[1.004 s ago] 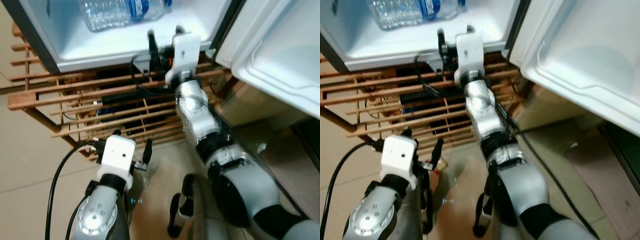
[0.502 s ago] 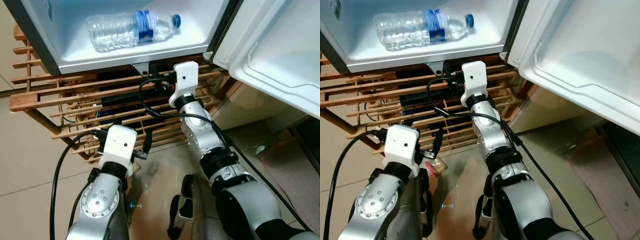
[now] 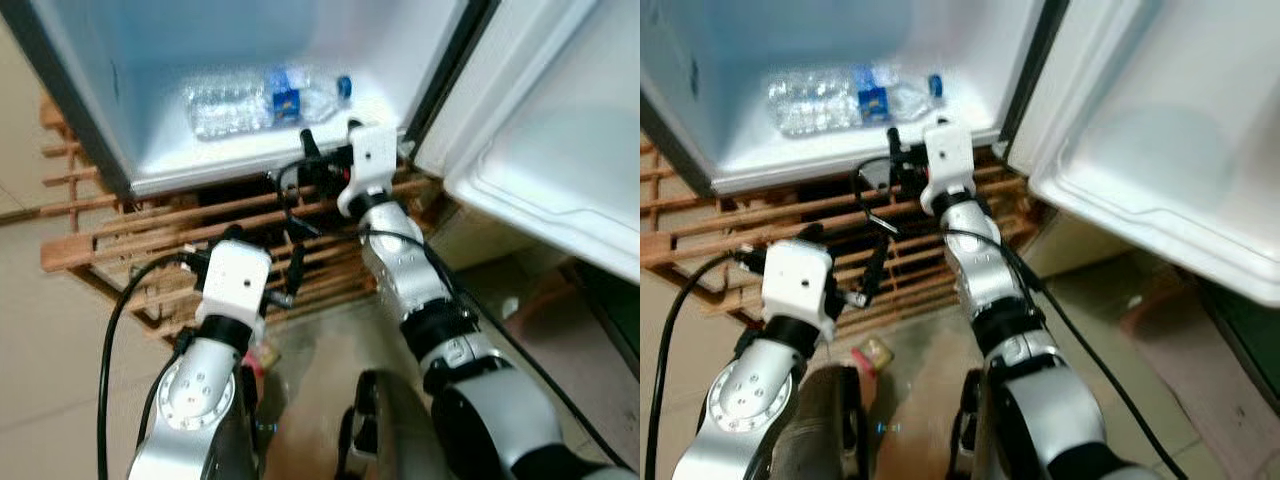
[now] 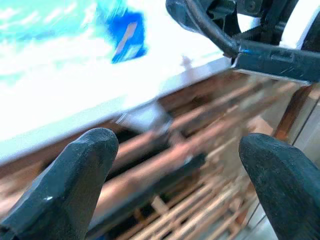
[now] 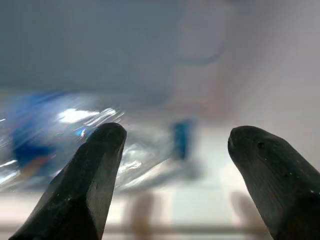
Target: Restocking fridge
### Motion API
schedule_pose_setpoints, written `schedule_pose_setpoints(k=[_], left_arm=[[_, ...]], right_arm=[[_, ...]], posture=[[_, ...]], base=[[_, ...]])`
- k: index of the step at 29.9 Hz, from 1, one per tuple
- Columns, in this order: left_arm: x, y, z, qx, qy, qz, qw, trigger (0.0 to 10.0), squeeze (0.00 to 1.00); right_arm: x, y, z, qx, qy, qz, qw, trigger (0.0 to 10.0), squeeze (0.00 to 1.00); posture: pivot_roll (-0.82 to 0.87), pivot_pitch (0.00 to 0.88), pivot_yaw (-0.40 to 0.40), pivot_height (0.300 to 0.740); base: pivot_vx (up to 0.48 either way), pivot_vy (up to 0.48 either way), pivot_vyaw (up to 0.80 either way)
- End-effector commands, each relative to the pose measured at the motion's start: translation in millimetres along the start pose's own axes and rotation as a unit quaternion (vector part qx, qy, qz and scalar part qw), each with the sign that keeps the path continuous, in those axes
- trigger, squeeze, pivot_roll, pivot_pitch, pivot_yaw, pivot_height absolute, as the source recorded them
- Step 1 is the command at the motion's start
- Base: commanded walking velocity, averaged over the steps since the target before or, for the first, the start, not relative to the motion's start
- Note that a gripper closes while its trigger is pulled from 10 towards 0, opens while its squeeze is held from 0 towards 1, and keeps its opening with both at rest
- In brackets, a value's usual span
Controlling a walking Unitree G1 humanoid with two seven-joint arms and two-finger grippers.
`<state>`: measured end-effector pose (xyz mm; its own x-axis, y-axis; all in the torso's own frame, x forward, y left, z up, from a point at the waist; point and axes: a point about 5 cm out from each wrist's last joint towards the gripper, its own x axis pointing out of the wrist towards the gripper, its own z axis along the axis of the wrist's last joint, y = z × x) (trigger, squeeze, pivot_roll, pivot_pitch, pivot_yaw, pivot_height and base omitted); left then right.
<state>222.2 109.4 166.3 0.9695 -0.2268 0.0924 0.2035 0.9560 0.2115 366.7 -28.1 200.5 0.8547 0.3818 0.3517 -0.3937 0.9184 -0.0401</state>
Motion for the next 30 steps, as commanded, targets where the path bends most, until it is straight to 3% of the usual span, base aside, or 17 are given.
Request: schedule_pose_setpoints(k=[1,10,15,20,25,30], left_arm=[[1.0,-7.7,2,-0.005,-0.006,-0.013,1.000,10.0,0.00],[-0.4,-11.4,4,-0.013,-0.014,-0.016,1.000,10.0,0.00],[-3.1,-10.4,2,-0.020,-0.003,-0.004,1.000,10.0,0.00],[-4.3,-11.0,2,-0.019,-0.002,-0.001,1.000,10.0,0.00],[-5.1,-11.1,-1,-0.019,0.002,0.004,1.000,10.0,0.00],[-3.7,-11.7,-1,-0.020,0.003,0.005,1.000,10.0,0.00]], right_arm=[[-2.2,3.2,-2,0.017,0.004,-0.005,1.000,10.0,0.00],[4.0,10.9,7,0.031,-0.006,0.014,0.999,10.0,0.00],[8.1,27.0,11,0.058,0.009,0.050,0.997,10.0,0.00],[7.1,27.0,13,0.056,0.011,0.055,0.997,10.0,0.00],[-5.2,12.0,27,0.029,-0.015,0.051,0.998,10.0,0.00],[-22.5,14.5,34,0.046,0.000,0.081,0.996,10.0,0.00]], posture=[[0.18,0.186,-0.123,0.660],[0.18,0.201,-0.133,0.660],[0.18,0.221,-0.147,0.660],[0.18,0.229,-0.157,0.660],[0.16,0.232,-0.163,0.660],[0.16,0.234,-0.167,0.660]], base=[[0.000,0.000,0.00],[0.000,0.000,0.00],[0.000,0.000,0.00],[0.000,0.000,0.00],[0.000,0.000,0.00],[0.000,0.000,0.00]])
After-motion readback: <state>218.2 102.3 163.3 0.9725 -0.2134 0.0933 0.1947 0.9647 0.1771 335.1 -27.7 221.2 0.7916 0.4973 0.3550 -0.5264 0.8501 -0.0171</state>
